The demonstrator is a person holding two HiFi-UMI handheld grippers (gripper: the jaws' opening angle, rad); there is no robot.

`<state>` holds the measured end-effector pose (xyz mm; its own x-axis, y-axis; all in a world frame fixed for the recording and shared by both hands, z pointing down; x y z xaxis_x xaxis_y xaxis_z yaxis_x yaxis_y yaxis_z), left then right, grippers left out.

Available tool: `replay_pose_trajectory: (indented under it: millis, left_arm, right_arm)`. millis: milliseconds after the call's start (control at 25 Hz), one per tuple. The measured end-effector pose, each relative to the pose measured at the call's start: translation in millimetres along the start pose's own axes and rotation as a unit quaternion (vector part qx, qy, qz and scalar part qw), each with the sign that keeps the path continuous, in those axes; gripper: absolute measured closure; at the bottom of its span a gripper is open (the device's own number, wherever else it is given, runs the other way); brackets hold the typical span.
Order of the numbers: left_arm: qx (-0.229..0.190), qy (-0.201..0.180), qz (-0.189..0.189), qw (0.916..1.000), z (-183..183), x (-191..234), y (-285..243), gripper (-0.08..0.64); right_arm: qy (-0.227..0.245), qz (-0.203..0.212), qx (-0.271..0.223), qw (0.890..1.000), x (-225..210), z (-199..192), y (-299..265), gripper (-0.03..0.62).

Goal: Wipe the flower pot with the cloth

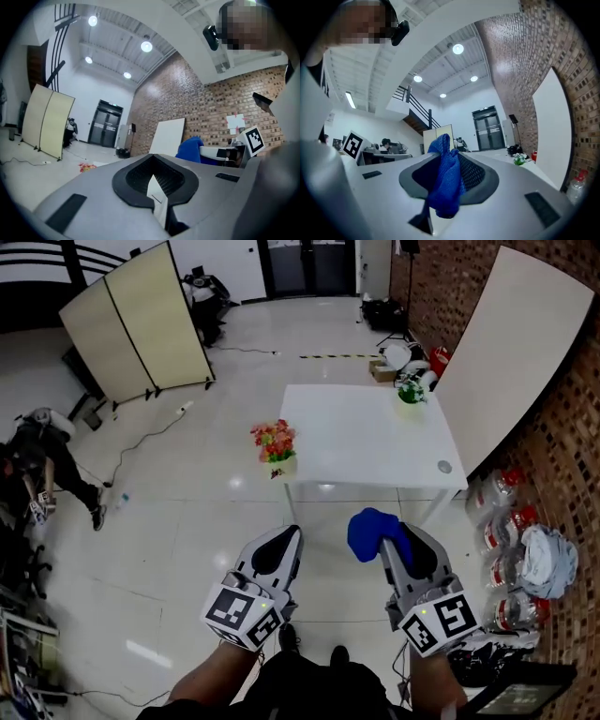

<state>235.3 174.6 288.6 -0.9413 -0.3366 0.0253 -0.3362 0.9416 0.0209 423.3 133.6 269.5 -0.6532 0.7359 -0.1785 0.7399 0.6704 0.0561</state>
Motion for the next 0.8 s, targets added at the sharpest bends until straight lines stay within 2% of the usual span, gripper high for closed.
replay_pose_trajectory:
  millis: [120,240,440,560,800]
  left_arm:
    - [0.003,0.000,0.040,0.9992,3,13,28,0.555]
    - [-0.003,-0.007,0.063,0.9980,9,26,55,0.557]
    - [-0.007,-0.018,0.081,0.9966,19,53,90,0.556]
    - [-0.018,-0.021,0.089,0.9957,25,68,108,0.555]
    - [-0.020,-0.017,0.092,0.9954,25,75,131,0.556]
  right_arm:
    - [-0.008,0.028,0.010,1.000,17,-4,-10,0.494]
    - [-0.006,0.043,0.015,0.999,34,-9,-18,0.494]
    - [-0.018,0.048,0.013,0.999,65,-12,-36,0.494]
    - [-0.006,0.064,0.016,0.998,87,-15,-44,0.494]
    - [-0.006,0.075,0.019,0.997,114,-19,-49,0.495]
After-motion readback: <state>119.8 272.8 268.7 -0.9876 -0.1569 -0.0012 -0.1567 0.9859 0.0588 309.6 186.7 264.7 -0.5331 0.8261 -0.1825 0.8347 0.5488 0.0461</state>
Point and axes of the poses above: the fingertips, and each gripper's own axes: y backward along the fingers, x to its left, z out of its top, the point moved 4 cm from there along y, backward along the fingers, and after that the axes turned 6 degrees about -y, right-handed, at the moved point
